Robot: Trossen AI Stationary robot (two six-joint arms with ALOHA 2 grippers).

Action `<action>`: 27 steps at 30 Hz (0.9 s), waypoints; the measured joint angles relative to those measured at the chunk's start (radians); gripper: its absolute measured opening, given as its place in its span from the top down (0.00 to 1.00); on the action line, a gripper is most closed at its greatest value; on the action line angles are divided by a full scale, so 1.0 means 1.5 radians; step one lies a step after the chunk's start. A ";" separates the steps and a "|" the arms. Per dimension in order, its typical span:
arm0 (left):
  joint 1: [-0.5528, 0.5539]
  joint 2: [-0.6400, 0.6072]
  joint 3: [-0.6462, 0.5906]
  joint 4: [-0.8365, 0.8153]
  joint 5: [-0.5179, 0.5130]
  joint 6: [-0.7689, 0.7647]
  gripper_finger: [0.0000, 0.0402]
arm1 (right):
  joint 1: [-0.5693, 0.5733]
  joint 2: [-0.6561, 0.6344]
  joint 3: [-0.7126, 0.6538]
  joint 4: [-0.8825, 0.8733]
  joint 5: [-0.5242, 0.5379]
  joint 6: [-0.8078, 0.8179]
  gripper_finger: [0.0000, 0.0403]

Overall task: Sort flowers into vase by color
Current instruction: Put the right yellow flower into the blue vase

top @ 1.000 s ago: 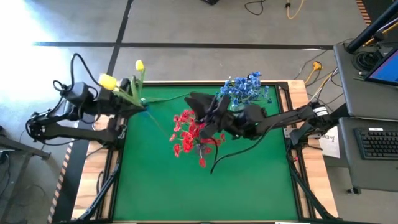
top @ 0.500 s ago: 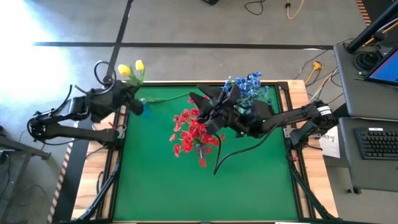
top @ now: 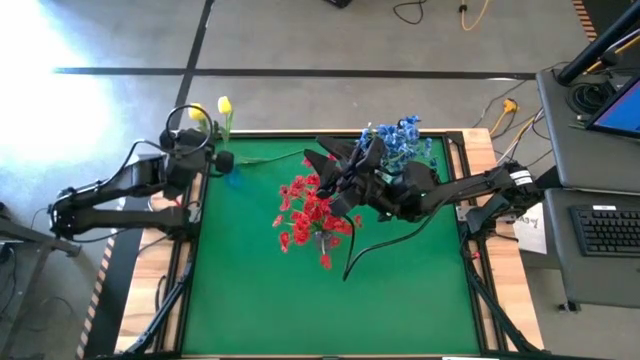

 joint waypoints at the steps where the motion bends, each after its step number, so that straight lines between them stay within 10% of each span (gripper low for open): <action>1: 0.008 0.001 -0.001 0.003 0.000 0.001 1.00 | 0.000 0.000 0.000 0.000 0.000 0.000 0.41; 27: 0.084 0.004 -0.078 0.157 0.007 0.042 1.00 | 0.000 0.001 0.000 -0.006 0.000 0.000 0.41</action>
